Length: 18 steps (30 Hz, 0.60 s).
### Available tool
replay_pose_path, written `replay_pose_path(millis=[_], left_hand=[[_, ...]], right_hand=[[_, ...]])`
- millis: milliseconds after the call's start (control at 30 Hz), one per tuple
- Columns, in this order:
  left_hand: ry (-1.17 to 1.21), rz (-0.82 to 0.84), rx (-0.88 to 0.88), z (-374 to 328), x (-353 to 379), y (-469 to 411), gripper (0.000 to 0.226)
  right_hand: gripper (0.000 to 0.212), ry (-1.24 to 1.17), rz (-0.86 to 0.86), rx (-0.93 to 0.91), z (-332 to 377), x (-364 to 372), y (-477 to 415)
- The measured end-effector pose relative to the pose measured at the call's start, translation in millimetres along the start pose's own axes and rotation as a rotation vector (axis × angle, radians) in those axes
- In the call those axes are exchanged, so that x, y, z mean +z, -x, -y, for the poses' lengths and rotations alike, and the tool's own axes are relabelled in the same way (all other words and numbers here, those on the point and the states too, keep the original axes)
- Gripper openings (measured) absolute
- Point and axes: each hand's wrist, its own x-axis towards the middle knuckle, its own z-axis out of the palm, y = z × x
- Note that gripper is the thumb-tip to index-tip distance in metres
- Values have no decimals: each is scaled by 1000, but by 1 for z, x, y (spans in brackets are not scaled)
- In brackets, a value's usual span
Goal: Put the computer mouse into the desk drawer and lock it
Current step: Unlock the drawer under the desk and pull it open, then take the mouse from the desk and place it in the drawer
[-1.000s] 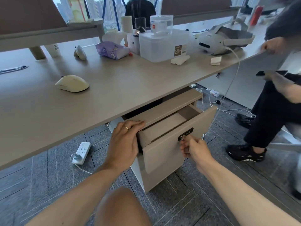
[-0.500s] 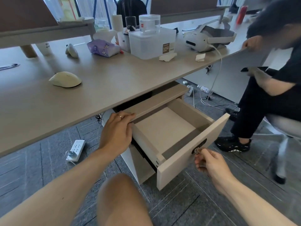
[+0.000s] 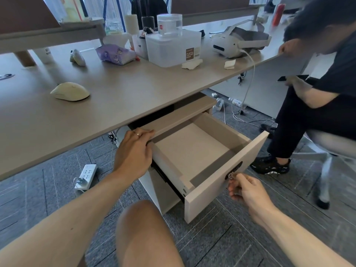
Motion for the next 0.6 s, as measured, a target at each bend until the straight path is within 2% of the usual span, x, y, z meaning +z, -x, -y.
replay_pose_path(millis=[200,333,467,533,600], left_hand=[[-19,11,-5,-1,-2,-1,40],[-49,99,-36,-10,-10,-4,44],[-62,347,-48,-15,-29,-15,55],[-86,449,37,-22,-49,-17,62],[-25,448,103,-31,-77,-18,63]], right_hand=[[27,21,8,27,1,-1,1],[29,146,74,102,13,-8,2],[40,628,117,101,45,-14,20],[48,894,117,-17,71,-16,30],[56,1102,94,-183,102,-13,39]])
